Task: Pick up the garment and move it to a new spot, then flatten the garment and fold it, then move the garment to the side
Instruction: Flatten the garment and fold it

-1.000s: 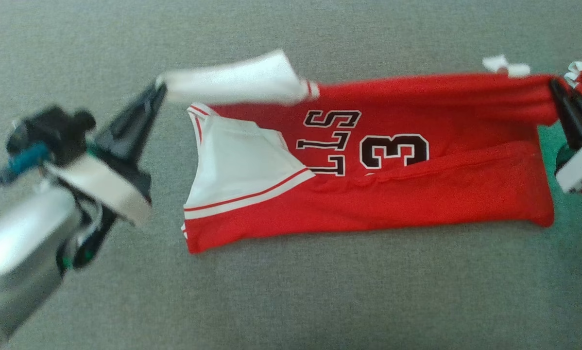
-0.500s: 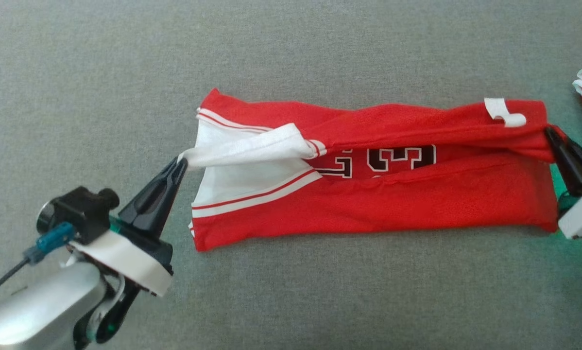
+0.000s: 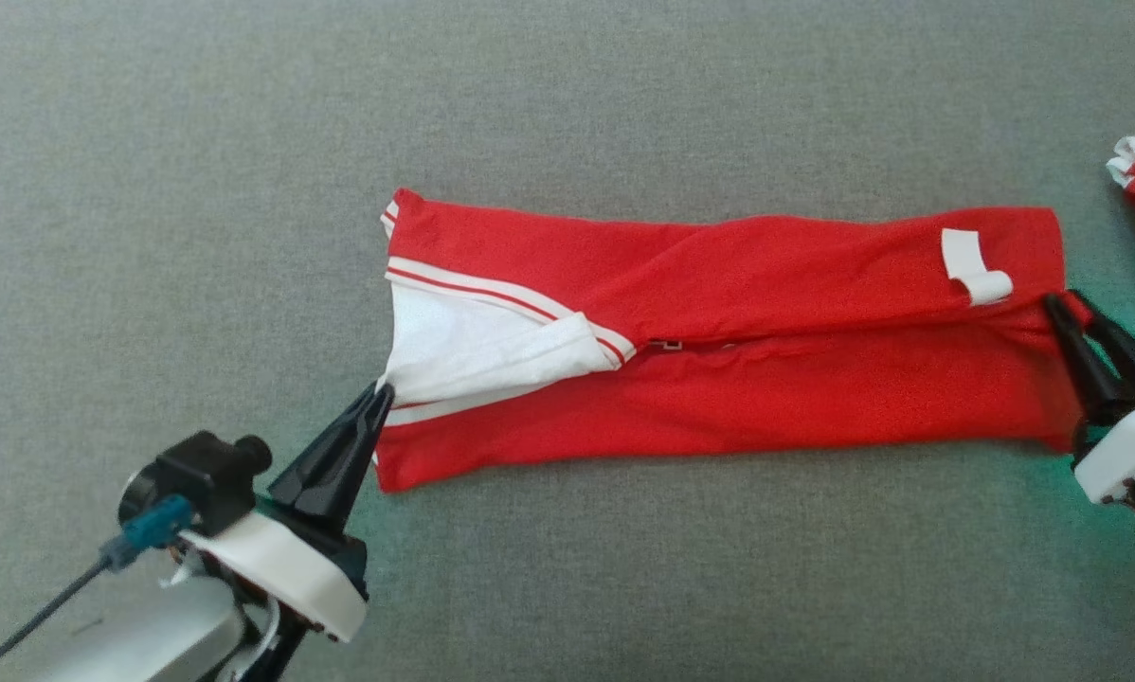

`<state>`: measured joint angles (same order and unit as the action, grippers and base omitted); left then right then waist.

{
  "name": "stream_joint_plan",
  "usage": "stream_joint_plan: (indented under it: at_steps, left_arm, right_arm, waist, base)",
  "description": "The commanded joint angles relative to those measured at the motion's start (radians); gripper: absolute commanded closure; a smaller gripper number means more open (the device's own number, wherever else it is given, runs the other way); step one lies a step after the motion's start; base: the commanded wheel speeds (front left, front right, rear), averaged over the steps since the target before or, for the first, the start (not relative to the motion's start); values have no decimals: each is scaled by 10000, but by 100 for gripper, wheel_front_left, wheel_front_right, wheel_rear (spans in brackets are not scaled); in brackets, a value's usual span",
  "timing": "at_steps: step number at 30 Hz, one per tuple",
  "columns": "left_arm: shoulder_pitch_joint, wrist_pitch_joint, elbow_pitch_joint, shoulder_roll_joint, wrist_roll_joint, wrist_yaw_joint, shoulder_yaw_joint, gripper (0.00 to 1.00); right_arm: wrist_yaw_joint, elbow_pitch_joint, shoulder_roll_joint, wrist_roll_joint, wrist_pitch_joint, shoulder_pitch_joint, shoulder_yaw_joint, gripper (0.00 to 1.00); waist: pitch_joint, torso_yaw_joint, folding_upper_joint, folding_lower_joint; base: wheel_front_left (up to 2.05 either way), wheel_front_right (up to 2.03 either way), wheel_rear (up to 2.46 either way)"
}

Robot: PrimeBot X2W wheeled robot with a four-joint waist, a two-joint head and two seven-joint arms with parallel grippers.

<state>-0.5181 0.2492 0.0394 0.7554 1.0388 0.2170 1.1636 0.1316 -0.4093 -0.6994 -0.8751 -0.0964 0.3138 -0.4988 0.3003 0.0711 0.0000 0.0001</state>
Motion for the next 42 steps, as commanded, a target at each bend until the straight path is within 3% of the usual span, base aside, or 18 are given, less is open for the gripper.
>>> stream_joint_plan:
  at_steps: [1, 2, 6, 10, 15, 21, 29, 36, 42]
  left_arm:
    - [-30, 121, 82, 245, 2, 61, -418, 23]
    - [37, 122, 18, 127, 21, 121, -499, 0]
    - [453, 123, -185, -396, -198, 393, -967, 0]
    - [1238, 124, -213, -1182, -868, 1036, -2001, 0]
    - [2532, 125, -233, -2167, -2482, 1745, -3136, 0]
    - [3765, 125, 45, -3363, -4543, 2150, -4248, 0]
    - [4894, 125, 374, -4595, -6298, 1553, -5037, 0]
    - [5159, 125, 134, -5172, -7069, 851, -5555, 0]
    - [5211, 126, -25, -5532, -7379, 458, -5990, 0]
  right_arm:
    - [-9, 112, -239, 73, -87, -367, 176, 0]
    - [-9, 64, -165, 93, -159, -467, 349, 0]
    - [-9, -46, 229, 125, -605, -1198, 1224, 0]
    - [-9, 0, 935, 372, -862, -2212, 2131, 0]
    - [-9, 209, 2111, 809, -590, -3195, 3141, 0]
    - [-9, 40, 3400, 1596, -75, -3292, 4628, 0]
    - [-9, -1152, 4616, 2952, 990, -1857, 6926, 0]
    - [-9, -2452, 4882, 4682, 1717, -446, 8192, 0]
    - [-9, -3021, 5199, 5445, 2025, -307, 8654, 0]
  waist:
    - [-121, 1, 0, -1]
    - [-222, 5, 0, -1]
    - [-776, 42, 0, -1]
    - [-1413, 56, 0, -1]
    - [-2030, 127, 0, -1]
    - [-2304, 559, 0, -1]
    - [-2101, 1285, 0, -1]
    - [-1687, 1618, 0, -1]
    - [-1586, 1710, 0, -1]
  base:
    - [0, 0, 0]
    - [0, 0, 0]
    - [0, 0, 0]
    - [0, 0, 0]
    - [0, 0, 0]
    - [0, 0, 0]
    - [0, 0, 0]
    - [0, 0, 0]
    - [0, 0, 0]
